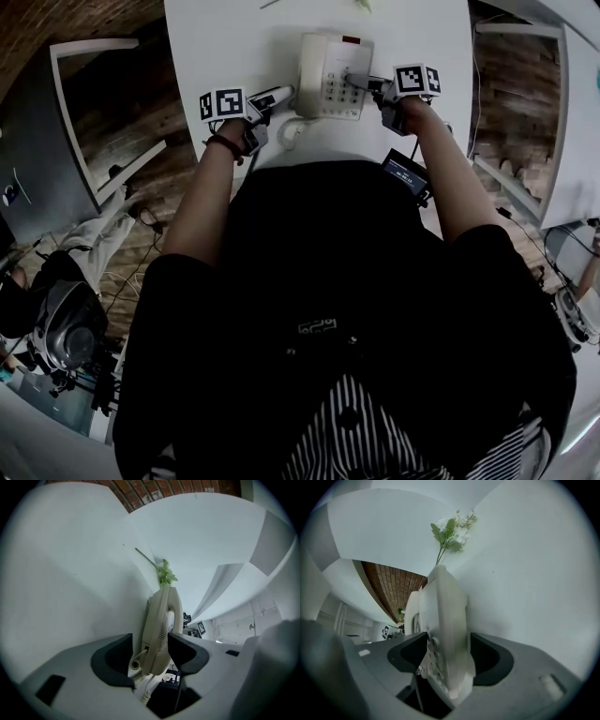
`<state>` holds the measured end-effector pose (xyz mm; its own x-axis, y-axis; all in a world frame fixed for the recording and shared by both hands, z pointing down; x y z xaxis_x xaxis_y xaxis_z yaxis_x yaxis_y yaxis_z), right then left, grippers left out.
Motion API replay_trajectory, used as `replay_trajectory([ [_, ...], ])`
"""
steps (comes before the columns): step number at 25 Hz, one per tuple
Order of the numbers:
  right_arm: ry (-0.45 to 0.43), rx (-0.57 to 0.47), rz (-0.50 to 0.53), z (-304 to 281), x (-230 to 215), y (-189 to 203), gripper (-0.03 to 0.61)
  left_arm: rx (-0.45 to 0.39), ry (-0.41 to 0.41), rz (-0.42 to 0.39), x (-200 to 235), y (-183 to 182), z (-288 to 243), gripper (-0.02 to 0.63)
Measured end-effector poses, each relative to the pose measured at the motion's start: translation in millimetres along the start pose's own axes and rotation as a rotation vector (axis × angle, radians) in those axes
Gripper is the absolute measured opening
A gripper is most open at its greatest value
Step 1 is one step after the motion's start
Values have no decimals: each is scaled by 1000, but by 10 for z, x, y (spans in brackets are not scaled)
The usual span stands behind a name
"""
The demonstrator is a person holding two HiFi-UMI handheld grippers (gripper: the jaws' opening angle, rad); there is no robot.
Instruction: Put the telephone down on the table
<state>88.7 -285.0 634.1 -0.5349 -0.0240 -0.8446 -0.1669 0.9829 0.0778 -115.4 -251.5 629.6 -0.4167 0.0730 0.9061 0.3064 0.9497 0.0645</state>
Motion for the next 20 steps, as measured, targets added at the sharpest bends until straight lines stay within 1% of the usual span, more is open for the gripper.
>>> replay_trajectory([
  [4, 147, 19, 85, 90, -43, -56, 301, -75, 6, -24, -111, -112, 85, 228],
  [6, 195, 3, 119, 187, -34, -85, 299, -114, -14, -57, -196, -150, 157, 193],
  [7, 205, -18, 136, 245, 2, -110, 285, -136, -40, -84, -240, -176, 203, 154],
  [9, 203, -82, 185, 385, 174, -176, 212, -186, -97, -147, -370, -241, 304, 76],
  [10, 195, -120, 219, 471, 309, -213, 158, -211, -111, -180, -479, -276, 349, 47],
  [12, 172, -188, 305, 656, 650, -277, 48, -254, -105, -256, -791, -343, 419, 14],
  [13, 154, -211, 356, 746, 842, -294, 6, -271, -91, -300, -982, -370, 445, 9],
  [15, 102, -246, 467, 924, 1242, -299, 3, -304, -51, -405, -1424, -400, 478, 8],
  [16, 69, -269, 522, 1017, 1451, -300, 3, -324, -34, -477, -1671, -409, 492, 8],
  [18, 9, -331, 622, 1206, 1870, -303, 3, -371, -30, -662, -2167, -415, 524, 8],
  [20, -24, -400, 707, 1383, 2215, -297, 2, -413, -57, -851, -2578, -382, 555, 8],
])
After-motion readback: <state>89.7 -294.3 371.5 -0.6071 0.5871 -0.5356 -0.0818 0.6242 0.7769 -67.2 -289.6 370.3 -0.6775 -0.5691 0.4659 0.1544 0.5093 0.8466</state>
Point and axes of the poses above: the fingertips, and each gripper's own axes: z backward along the fingers, x to its left, y out of its underside, the point moved 3 cm from there along z, backward along the fingers, and after that the axes turned 5 degrees about -x, right-handed, at the moved point
